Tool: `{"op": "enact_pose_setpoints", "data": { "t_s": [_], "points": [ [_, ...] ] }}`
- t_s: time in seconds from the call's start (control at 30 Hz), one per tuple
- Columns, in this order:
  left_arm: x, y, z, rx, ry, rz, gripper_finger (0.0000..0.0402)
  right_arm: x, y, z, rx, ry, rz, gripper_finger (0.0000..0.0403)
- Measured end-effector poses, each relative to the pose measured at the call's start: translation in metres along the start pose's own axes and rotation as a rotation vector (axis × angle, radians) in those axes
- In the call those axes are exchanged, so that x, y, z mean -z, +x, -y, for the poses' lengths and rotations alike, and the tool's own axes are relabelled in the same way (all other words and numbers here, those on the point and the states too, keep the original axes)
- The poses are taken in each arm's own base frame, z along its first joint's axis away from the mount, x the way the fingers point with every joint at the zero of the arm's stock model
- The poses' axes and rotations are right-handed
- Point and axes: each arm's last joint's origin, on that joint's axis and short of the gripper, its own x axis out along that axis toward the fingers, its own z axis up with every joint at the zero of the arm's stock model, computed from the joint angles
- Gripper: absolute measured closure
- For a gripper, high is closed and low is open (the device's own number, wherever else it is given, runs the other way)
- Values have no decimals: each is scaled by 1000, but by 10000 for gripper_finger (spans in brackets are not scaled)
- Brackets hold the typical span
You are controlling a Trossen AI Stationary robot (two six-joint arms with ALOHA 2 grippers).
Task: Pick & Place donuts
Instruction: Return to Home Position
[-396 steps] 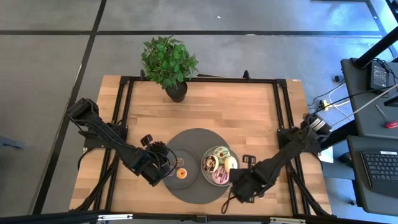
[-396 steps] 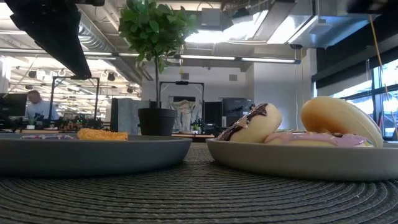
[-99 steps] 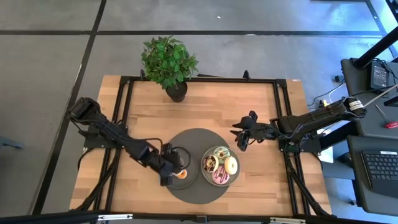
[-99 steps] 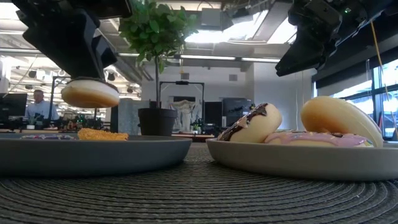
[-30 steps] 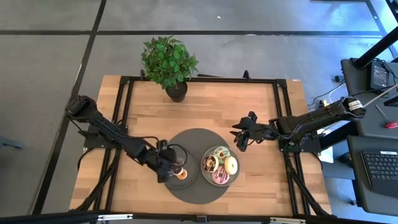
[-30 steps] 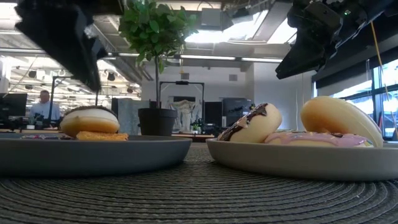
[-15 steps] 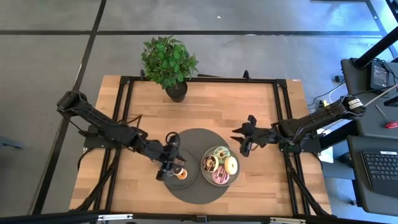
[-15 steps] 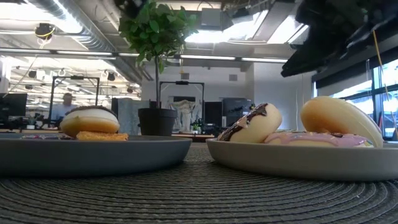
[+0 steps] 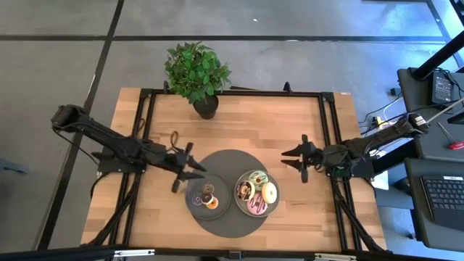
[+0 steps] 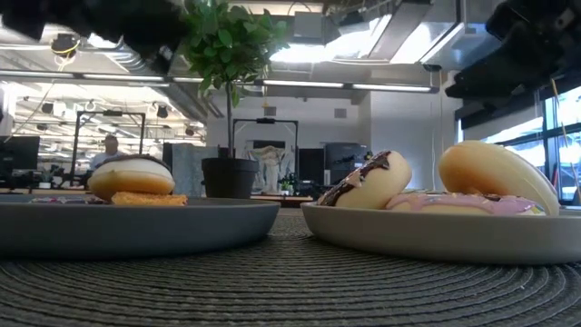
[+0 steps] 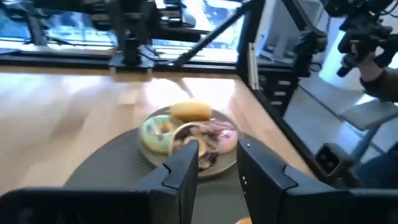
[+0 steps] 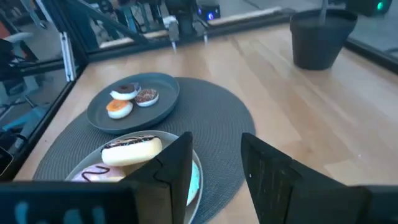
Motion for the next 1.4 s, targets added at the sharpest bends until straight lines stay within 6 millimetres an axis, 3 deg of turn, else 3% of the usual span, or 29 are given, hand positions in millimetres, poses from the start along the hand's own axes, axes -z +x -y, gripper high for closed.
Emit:
{"op": "enact_pose_setpoints", "data": {
  "t_s": [0.27, 0.5, 0.67, 1.13, 1.4],
  "points": [
    [33, -40, -29, -101, -104, 87, 300, 19, -15, 14, -15, 12, 106, 264],
    [51, -64, -44, -167, -86, 190, 299, 15, -28, 21, 3, -13, 228, 264],
    [61, -73, -50, -223, -91, 132, 294, 14, -37, 25, -2, -18, 263, 264],
    [53, -91, -60, -337, -28, 246, 289, 21, -46, 33, 31, -43, 247, 264],
    [54, -92, -62, -331, -44, 236, 288, 21, -46, 33, 32, -45, 248, 264]
  ]
}}
